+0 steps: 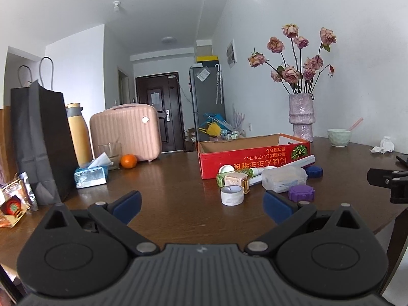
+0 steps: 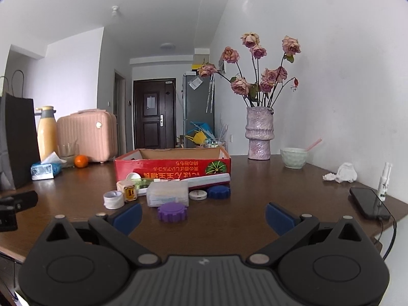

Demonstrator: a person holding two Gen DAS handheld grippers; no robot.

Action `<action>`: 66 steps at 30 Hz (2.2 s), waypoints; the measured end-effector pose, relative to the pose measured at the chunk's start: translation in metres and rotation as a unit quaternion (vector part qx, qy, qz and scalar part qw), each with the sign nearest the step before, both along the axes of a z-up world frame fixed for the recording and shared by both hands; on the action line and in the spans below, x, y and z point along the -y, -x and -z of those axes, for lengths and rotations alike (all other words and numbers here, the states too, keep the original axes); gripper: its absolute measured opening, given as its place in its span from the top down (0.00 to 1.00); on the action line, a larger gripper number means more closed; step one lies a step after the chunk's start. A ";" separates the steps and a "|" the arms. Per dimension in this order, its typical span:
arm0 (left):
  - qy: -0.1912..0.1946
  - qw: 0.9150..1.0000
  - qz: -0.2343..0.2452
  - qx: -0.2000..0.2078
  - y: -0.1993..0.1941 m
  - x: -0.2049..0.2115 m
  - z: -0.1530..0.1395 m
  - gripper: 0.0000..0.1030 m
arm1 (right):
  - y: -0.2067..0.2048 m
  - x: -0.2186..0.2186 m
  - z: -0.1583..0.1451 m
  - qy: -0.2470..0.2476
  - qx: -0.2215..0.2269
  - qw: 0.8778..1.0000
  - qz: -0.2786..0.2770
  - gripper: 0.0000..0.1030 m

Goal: Organize rigid objects
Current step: 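Grasp the clear tape roll with the left gripper while the right grasps the purple gear cap, then lift the tape roll and purple cap and carry both over the red box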

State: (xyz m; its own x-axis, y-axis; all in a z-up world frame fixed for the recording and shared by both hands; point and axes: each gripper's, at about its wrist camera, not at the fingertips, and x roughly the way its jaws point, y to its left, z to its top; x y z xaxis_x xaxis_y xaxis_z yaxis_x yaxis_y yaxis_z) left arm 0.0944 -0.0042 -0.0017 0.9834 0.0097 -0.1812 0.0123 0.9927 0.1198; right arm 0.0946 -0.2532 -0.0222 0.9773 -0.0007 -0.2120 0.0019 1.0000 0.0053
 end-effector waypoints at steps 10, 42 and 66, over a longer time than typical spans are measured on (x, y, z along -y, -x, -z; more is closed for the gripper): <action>-0.008 0.996 0.033 -0.081 -0.086 0.000 0.007 0.00 | -0.080 0.002 0.010 -0.027 -0.069 0.995 -0.073 0.00; 0.034 0.990 0.054 -0.123 -0.125 0.002 -0.005 0.58 | -0.130 -0.033 0.005 0.028 -0.135 0.982 -0.131 0.51; 0.053 0.997 0.009 0.059 0.052 -0.005 -0.060 0.58 | 0.052 -0.007 -0.053 0.015 0.116 0.988 -0.098 0.51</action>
